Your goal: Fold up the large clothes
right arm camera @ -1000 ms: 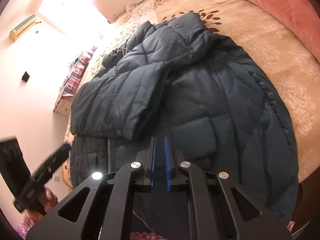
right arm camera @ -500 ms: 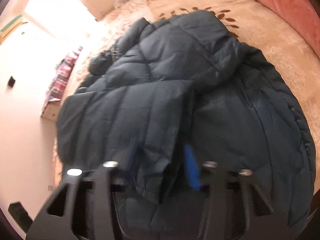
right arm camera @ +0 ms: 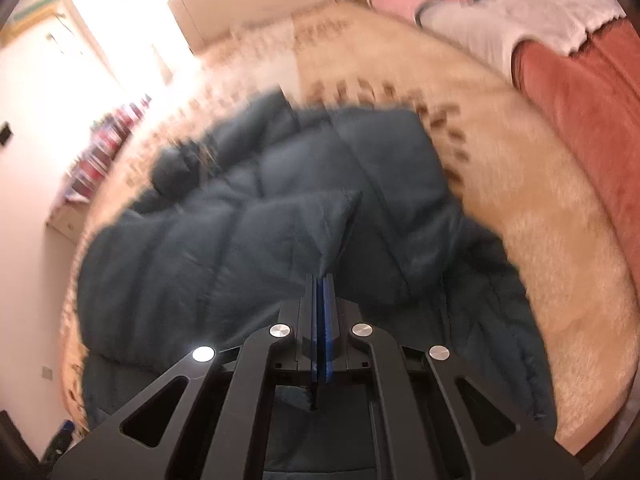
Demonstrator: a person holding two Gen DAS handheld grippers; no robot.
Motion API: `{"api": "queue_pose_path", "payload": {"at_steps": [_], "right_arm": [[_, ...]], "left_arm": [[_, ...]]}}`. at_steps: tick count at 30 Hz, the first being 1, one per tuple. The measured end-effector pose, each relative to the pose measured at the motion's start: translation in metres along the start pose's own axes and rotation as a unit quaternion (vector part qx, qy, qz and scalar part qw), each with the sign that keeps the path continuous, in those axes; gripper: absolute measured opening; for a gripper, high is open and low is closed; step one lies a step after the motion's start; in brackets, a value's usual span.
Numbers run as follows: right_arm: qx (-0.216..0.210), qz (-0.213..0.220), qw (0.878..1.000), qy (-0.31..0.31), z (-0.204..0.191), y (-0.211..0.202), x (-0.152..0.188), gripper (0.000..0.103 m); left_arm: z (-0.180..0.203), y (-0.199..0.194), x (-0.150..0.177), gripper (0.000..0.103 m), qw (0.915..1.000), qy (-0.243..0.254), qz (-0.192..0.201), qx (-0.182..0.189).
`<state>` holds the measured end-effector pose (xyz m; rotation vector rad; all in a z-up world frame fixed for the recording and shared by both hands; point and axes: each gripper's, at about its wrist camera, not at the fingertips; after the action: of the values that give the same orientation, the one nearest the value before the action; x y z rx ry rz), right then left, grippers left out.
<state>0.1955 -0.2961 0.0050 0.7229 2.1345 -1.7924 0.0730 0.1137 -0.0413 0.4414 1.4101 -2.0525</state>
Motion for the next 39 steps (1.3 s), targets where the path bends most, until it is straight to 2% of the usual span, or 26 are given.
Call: {"api": "queue_pose_path", "payload": {"at_steps": [2, 6, 11, 14, 21, 25, 29, 30, 31, 32, 33, 39], "right_arm": [[-0.001, -0.008, 1.0, 0.001, 0.002, 0.004, 0.01, 0.004], [-0.015, 0.007, 1.0, -0.011, 0.002, -0.014, 0.025, 0.004], [0.013, 0.03, 0.998, -0.057, 0.004, -0.039, 0.046, 0.004], [0.009, 0.03, 0.998, -0.057, 0.012, -0.048, 0.057, 0.004], [-0.023, 0.004, 0.999, -0.025, 0.032, -0.068, 0.096, 0.004], [-0.02, -0.03, 0.999, -0.023, 0.041, -0.073, 0.129, 0.004], [-0.019, -0.045, 0.999, -0.019, 0.048, -0.078, 0.153, 0.004], [-0.023, -0.051, 0.998, -0.017, 0.05, -0.079, 0.159, 0.013], [-0.029, -0.055, 0.998, -0.014, 0.053, -0.081, 0.165, 0.053], [-0.032, -0.052, 0.998, -0.009, 0.055, -0.084, 0.17, 0.071], [-0.032, -0.038, 0.999, -0.005, 0.058, -0.09, 0.175, 0.079], [-0.004, -0.033, 0.999, -0.027, 0.071, -0.108, 0.193, 0.078]], "left_arm": [[0.001, 0.0, 0.0, 0.062, 1.0, 0.006, -0.001, -0.005], [-0.003, 0.0, 0.0, 0.062, 0.9999, 0.001, -0.003, -0.014], [-0.01, -0.002, 0.001, 0.062, 0.9997, -0.004, -0.006, -0.024], [-0.013, -0.006, 0.005, 0.063, 0.9995, 0.0, -0.009, -0.03], [-0.026, -0.017, 0.017, 0.064, 0.9988, 0.003, -0.017, -0.046], [-0.033, -0.019, 0.025, 0.064, 0.9983, -0.003, -0.027, -0.052], [-0.034, -0.019, 0.033, 0.064, 0.998, 0.003, -0.034, -0.054], [-0.034, -0.02, 0.035, 0.064, 0.9979, 0.006, -0.036, -0.054], [-0.034, -0.02, 0.037, 0.064, 0.9978, 0.008, -0.038, -0.054], [-0.034, -0.021, 0.038, 0.064, 0.9977, 0.01, -0.04, -0.054], [-0.034, -0.021, 0.039, 0.064, 0.9976, 0.011, -0.041, -0.055], [-0.041, -0.026, 0.048, 0.064, 0.9969, 0.013, -0.052, -0.057]]}}
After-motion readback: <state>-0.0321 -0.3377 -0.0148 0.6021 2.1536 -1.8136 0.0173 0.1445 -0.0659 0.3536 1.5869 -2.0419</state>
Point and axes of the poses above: each gripper's, at about its wrist camera, not at the fingertips, and y roughly the way its jaws point, z to its right, x to its underside, and after that the axes turned 3 degrees about x, right-handed
